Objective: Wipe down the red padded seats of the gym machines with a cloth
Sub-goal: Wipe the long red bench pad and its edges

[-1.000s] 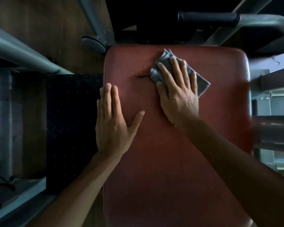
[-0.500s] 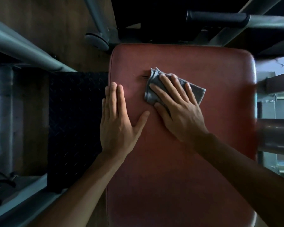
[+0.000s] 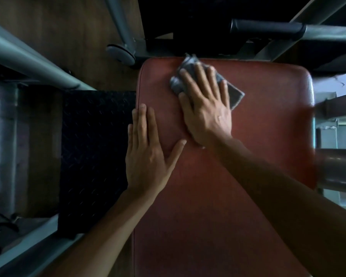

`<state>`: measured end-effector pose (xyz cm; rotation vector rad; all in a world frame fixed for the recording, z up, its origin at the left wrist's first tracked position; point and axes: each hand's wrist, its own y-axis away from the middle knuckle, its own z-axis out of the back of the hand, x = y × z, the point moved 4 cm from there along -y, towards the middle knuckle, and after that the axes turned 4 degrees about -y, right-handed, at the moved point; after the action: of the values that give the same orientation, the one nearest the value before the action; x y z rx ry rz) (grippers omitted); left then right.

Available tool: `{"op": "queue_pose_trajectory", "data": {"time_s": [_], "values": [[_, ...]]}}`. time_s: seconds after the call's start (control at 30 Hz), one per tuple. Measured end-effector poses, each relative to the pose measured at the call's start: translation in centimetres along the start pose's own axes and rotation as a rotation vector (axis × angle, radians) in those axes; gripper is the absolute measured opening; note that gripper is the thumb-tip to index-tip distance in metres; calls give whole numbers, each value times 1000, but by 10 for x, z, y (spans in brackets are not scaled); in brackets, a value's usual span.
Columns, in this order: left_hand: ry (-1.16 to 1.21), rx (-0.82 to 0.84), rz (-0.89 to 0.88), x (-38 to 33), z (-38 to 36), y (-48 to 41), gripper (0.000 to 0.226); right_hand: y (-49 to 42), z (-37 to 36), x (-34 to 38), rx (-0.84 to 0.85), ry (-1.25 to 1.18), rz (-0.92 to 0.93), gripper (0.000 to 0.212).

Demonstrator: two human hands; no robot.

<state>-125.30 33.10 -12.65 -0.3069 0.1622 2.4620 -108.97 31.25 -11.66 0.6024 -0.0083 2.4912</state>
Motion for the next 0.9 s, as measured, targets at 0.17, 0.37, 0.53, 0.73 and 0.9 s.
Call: {"op": "queue_pose_trajectory", "data": {"time_s": [0.17, 0.37, 0.53, 0.73, 0.9], "values": [[25, 6, -6, 2, 1, -1, 95, 24, 12, -38, -7, 91, 121, 50], [17, 5, 3, 0, -1, -1, 94, -30, 4, -10, -126, 3, -157, 52], [50, -1, 0, 0, 0, -1, 94, 14, 16, -45, -49, 112, 159, 50], [182, -45, 18, 3, 0, -1, 77, 1, -2, 0, -105, 22, -36, 51], [209, -70, 27, 4, -1, 0, 67, 34, 3, -34, -141, 77, 165, 47]]}}
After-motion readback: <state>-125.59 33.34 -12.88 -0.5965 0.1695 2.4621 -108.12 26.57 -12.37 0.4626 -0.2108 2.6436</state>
